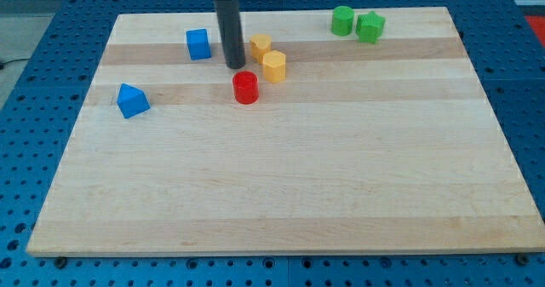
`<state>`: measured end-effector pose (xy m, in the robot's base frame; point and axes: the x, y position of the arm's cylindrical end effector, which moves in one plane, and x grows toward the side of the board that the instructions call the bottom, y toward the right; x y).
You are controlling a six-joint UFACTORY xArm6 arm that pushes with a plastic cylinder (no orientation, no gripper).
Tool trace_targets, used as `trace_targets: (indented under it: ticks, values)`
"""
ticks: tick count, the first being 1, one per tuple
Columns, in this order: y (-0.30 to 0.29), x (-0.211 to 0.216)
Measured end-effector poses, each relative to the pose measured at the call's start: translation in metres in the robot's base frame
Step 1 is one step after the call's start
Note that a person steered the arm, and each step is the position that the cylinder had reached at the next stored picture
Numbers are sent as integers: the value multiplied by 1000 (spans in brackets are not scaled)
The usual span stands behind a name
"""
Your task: Push the cube slightly to left
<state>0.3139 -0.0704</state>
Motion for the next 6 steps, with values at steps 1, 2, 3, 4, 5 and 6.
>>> trace_targets:
  ticks: [1, 2, 3, 4, 5, 6]
  values:
    - [-24, -31]
    - [-55, -35]
    - [-56, -37]
    - [-56, -69]
    - [-69, -76]
    - [-81, -62]
